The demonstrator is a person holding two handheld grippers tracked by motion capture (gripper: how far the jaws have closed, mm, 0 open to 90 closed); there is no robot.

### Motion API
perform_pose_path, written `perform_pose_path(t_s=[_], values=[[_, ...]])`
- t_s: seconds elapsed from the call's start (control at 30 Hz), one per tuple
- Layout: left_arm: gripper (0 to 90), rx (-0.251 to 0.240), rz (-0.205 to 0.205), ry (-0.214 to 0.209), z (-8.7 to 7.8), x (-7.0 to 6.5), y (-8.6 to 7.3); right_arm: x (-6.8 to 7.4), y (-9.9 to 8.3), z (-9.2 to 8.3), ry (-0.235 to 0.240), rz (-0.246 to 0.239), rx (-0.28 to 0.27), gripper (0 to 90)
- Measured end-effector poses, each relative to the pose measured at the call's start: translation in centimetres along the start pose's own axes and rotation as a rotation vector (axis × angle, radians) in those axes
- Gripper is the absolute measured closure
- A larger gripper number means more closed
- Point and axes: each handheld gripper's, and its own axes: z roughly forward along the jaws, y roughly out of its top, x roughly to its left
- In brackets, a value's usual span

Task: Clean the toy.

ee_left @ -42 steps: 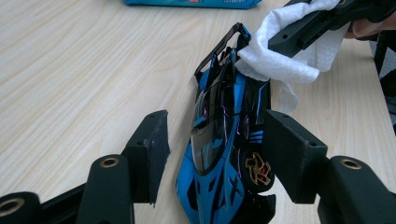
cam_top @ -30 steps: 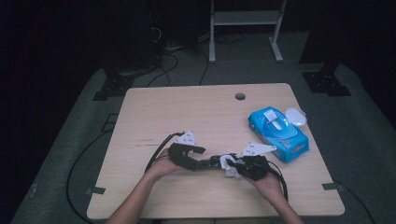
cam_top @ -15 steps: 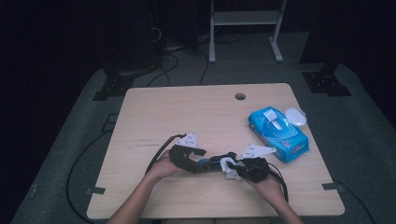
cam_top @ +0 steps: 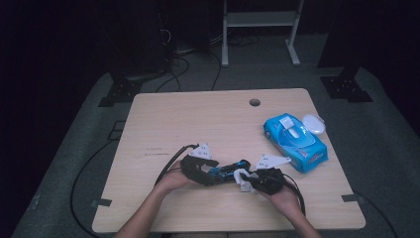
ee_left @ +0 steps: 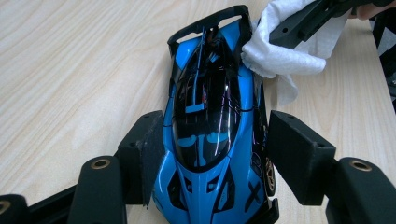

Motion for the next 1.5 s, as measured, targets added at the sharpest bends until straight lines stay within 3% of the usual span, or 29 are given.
perform_pose_path(t_s=[0.67, 0.77, 1.0, 1.23, 1.5], values=[[35.5, 0.044, 0.025, 0.016, 0.8, -0.2, -0.2, -0.2, -0.6, 0.9, -0.001, 0.0, 0.059, 84.9], [35.4, 0.061, 0.036, 0.038, 0.8, -0.2, 0.1, -0.2, -0.6, 0.8, -0.007, 0.001, 0.064, 84.9], [28.7, 0.107, 0.052, 0.06, 1.6, -0.4, 0.8, -0.2, -0.5, -0.5, -0.021, -0.019, 0.05, 84.9], [24.9, 0.152, 0.084, 0.07, 2.7, -0.6, 1.7, -0.7, -0.3, -3.2, -0.042, -0.017, 0.028, 84.9], [23.2, 0.225, 0.11, 0.068, 4.4, -0.6, 2.2, -1.3, -1.8, -4.7, -0.055, -0.001, 0.052, 84.8]])
